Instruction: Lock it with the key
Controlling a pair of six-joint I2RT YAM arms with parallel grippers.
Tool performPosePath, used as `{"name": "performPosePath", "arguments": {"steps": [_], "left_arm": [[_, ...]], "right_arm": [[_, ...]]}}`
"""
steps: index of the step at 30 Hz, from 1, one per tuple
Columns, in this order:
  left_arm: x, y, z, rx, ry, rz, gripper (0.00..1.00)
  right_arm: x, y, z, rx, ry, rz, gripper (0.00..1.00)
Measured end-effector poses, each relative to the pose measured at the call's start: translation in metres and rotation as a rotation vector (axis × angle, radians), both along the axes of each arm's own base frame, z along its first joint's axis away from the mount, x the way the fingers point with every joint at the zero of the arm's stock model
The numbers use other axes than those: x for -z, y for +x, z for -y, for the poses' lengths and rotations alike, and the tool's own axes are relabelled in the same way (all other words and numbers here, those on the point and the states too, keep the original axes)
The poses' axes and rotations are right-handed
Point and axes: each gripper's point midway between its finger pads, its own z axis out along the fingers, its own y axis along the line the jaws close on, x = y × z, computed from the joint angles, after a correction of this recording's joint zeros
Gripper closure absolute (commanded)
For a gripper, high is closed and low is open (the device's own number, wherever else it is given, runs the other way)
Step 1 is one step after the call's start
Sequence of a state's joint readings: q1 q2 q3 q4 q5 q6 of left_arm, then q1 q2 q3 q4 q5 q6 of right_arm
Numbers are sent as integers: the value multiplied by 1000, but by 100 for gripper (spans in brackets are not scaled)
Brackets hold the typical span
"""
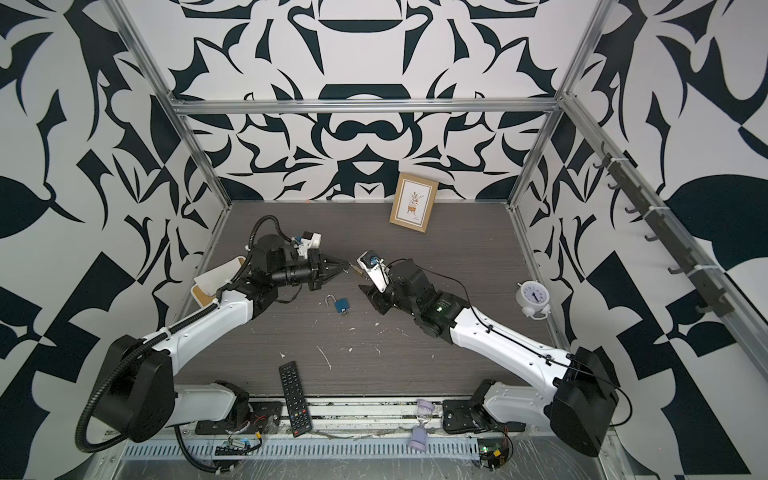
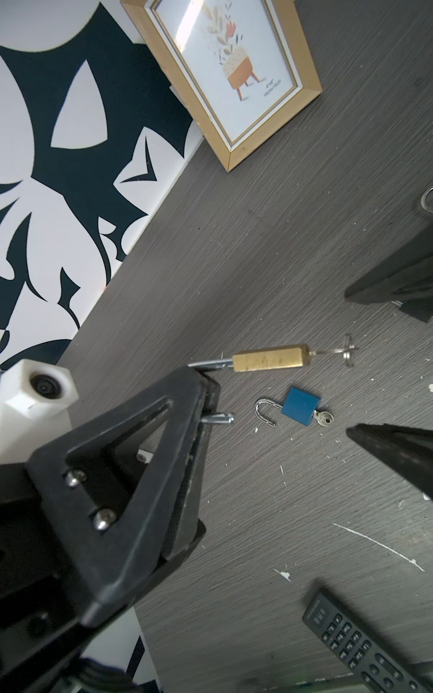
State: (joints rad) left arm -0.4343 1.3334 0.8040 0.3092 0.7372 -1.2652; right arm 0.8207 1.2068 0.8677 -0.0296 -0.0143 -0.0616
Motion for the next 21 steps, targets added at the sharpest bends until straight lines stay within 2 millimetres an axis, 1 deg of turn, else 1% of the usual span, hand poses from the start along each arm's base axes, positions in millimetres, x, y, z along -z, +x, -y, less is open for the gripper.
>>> {"name": "performPosePath", "arguments": {"steps": [1,4,7,9,11,12,15,21], "left_arm": [[-1,0,0,0,-1,0,100],[-2,-1,0,3,-5,2,100],[-4,-2,0,7,-10,4,100],[-4,-2,1,10,-13,1,100],[-5,-3,1,14,-15,-1,100],[-5,-4,1,16,-16,0,100],[-7,-4,0,16,-18,5,100],[-9,-4,0,14,-24,14,100]], "right_arm": [[-1,0,-2,-5,2,1,55],[-2,3,-6,-11,6,0,60],[-2,7,-11,-14,7,-3,63],[-2,9,-14,-16,8,-3,67],[0,11,-15,-19,7,-4,80],[0,11,-16,-21,8,-6,83],[-1,16,-17,-11,20,-16,87],[-3,17,-17,-10,46,-35,87]]}}
